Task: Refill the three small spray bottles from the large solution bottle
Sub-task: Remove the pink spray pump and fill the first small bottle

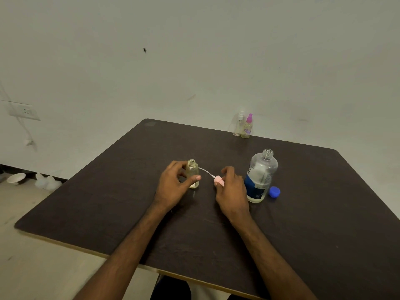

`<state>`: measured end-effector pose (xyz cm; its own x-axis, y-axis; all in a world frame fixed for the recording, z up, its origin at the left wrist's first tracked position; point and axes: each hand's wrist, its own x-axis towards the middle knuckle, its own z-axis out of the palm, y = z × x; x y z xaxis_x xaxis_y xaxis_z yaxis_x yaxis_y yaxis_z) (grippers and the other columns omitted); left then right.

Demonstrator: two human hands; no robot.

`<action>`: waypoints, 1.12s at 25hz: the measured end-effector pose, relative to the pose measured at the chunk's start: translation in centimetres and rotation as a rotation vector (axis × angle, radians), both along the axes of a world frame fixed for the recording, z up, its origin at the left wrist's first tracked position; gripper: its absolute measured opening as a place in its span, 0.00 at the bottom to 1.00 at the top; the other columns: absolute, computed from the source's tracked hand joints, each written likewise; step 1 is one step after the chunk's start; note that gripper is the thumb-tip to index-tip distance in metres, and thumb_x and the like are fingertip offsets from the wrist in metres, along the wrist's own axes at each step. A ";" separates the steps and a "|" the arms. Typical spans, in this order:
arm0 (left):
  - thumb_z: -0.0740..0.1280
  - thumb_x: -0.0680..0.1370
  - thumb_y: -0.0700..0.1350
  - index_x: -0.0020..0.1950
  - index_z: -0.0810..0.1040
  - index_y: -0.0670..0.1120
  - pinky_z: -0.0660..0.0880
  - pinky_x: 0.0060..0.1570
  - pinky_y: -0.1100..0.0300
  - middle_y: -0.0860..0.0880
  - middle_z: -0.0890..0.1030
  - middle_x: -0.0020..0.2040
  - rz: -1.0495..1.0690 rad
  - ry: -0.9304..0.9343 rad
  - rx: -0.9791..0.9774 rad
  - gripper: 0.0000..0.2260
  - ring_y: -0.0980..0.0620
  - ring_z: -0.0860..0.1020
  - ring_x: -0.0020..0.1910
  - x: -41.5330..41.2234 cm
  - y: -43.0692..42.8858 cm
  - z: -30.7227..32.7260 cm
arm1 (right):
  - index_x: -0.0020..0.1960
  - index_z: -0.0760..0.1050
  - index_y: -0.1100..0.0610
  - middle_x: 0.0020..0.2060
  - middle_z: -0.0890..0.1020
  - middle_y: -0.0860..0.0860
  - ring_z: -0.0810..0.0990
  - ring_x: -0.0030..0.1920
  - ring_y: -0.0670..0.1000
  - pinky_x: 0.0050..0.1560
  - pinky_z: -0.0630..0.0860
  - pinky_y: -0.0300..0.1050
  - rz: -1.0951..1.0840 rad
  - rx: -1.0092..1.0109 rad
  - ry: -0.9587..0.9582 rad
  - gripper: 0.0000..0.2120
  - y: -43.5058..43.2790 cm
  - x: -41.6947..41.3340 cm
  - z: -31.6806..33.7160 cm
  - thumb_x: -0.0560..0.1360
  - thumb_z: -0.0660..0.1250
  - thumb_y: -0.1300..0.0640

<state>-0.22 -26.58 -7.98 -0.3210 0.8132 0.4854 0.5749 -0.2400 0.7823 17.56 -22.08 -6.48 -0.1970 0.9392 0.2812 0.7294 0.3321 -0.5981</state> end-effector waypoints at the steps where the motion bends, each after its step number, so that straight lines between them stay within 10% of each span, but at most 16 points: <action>1: 0.78 0.70 0.52 0.59 0.80 0.50 0.78 0.49 0.66 0.54 0.79 0.53 -0.016 0.000 -0.003 0.19 0.59 0.80 0.49 0.0 0.0 0.0 | 0.64 0.66 0.52 0.56 0.77 0.53 0.74 0.58 0.51 0.56 0.75 0.46 -0.005 -0.010 -0.009 0.19 0.0 -0.1 0.1 0.77 0.68 0.56; 11: 0.79 0.70 0.50 0.63 0.78 0.50 0.73 0.49 0.71 0.55 0.79 0.56 -0.086 0.038 -0.063 0.23 0.60 0.79 0.51 0.0 -0.2 -0.1 | 0.73 0.62 0.57 0.70 0.69 0.52 0.64 0.72 0.50 0.71 0.67 0.46 0.052 0.183 0.011 0.26 -1.9 0.1 0.0 0.79 0.66 0.57; 19: 0.76 0.73 0.50 0.65 0.77 0.50 0.70 0.48 0.76 0.58 0.81 0.56 -0.101 0.038 -0.092 0.21 0.63 0.79 0.54 0.1 -0.4 0.0 | 0.64 0.68 0.56 0.62 0.74 0.53 0.72 0.63 0.54 0.65 0.65 0.50 -0.069 0.871 0.161 0.21 -3.1 3.8 1.9 0.74 0.72 0.57; 23: 0.76 0.73 0.50 0.64 0.78 0.50 0.70 0.49 0.77 0.58 0.82 0.55 -0.105 0.037 -0.105 0.21 0.62 0.80 0.53 0.0 -0.4 0.0 | 0.65 0.64 0.60 0.67 0.69 0.59 0.69 0.68 0.56 0.67 0.66 0.52 -0.212 0.822 0.450 0.29 -2.2 6.9 2.1 0.72 0.74 0.52; 28: 0.78 0.72 0.48 0.62 0.78 0.50 0.71 0.51 0.75 0.58 0.83 0.52 -0.126 -0.008 -0.101 0.21 0.64 0.80 0.52 0.2 -0.6 0.0 | 0.75 0.53 0.51 0.72 0.66 0.51 0.68 0.70 0.49 0.69 0.69 0.44 -0.076 0.288 0.642 0.42 -1.4 6.7 1.5 0.71 0.75 0.49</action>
